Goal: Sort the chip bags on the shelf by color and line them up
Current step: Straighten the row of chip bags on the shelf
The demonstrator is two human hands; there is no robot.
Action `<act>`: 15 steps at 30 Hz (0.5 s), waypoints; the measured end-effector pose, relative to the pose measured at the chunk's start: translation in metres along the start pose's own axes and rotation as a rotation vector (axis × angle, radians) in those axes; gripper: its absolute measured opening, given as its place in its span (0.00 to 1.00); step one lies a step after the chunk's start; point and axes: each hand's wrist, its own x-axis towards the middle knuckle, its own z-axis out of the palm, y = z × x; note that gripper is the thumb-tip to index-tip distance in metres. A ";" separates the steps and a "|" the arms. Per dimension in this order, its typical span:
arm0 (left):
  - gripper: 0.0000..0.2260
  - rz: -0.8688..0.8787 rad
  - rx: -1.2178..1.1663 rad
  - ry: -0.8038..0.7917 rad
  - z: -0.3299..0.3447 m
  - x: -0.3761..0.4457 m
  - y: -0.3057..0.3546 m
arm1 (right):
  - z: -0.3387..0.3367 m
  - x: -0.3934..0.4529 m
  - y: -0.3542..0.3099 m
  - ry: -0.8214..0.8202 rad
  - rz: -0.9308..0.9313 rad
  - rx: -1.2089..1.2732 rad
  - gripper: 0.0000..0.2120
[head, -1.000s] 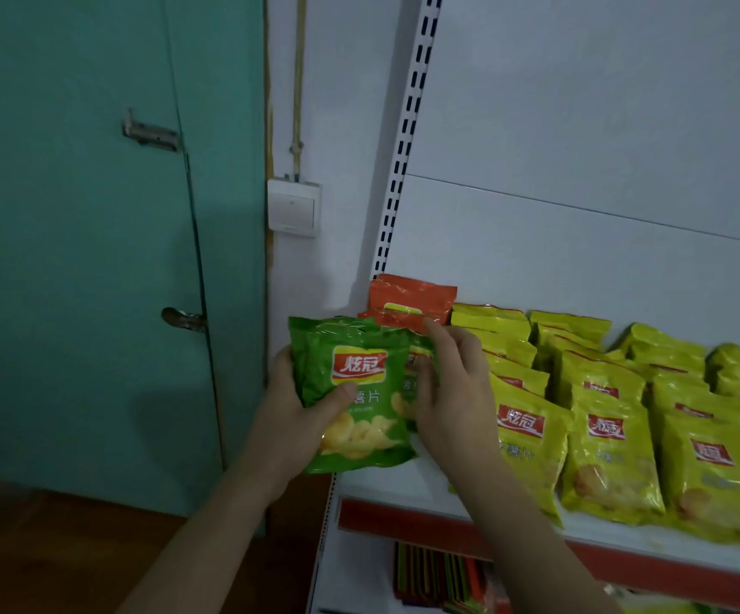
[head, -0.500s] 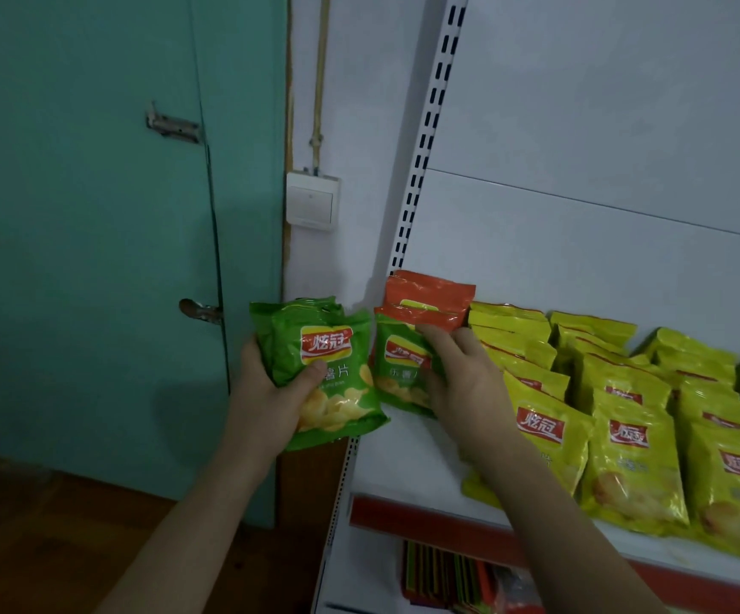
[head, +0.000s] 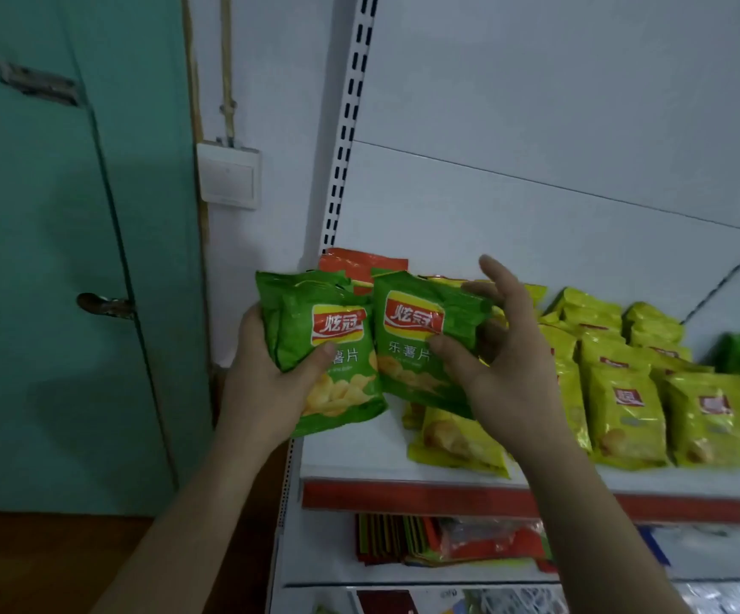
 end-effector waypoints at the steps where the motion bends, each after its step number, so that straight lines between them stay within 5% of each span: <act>1: 0.30 0.007 0.001 0.001 0.006 -0.001 -0.001 | -0.006 -0.005 -0.002 0.050 0.019 0.069 0.40; 6: 0.31 0.042 -0.012 -0.003 0.036 -0.015 0.011 | -0.050 -0.031 -0.004 0.217 0.026 0.198 0.35; 11: 0.25 0.084 -0.097 -0.138 0.083 -0.051 0.040 | -0.071 -0.050 0.017 0.166 0.036 0.115 0.33; 15: 0.26 0.068 -0.135 -0.180 0.133 -0.084 0.058 | -0.101 -0.075 0.027 0.344 0.023 0.011 0.29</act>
